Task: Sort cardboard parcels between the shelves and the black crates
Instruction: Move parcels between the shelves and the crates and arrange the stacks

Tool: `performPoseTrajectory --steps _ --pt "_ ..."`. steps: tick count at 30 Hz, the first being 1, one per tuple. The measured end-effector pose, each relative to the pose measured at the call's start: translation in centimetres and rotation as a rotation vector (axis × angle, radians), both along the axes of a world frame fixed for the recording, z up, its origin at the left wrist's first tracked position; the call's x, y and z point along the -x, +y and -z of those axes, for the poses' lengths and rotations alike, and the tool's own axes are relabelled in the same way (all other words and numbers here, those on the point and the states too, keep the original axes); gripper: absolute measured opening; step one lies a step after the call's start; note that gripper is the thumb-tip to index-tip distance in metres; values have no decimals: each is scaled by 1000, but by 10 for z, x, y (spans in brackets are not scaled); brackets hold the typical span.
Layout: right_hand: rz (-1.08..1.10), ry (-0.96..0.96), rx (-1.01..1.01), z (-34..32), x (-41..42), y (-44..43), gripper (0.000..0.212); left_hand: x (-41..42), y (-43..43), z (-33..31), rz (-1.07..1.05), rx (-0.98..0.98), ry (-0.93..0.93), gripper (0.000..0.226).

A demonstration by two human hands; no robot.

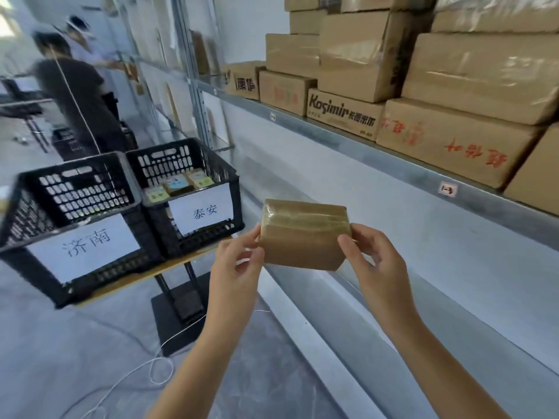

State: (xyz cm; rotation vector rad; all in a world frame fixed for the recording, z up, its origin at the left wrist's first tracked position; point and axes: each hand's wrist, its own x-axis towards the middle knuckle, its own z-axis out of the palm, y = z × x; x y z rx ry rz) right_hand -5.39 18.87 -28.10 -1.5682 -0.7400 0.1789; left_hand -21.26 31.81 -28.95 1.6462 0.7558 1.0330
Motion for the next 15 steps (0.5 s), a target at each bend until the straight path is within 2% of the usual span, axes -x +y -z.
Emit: performPoseTrajectory --steps 5,8,15 --pt "-43 22 19 -1 -5 51 18 8 36 0 -48 72 -33 25" --pt "-47 66 13 -5 -5 85 26 12 61 1 -106 124 -98 18" --pt "-135 115 1 -10 -8 164 36 14 127 4 -214 147 -179 33"
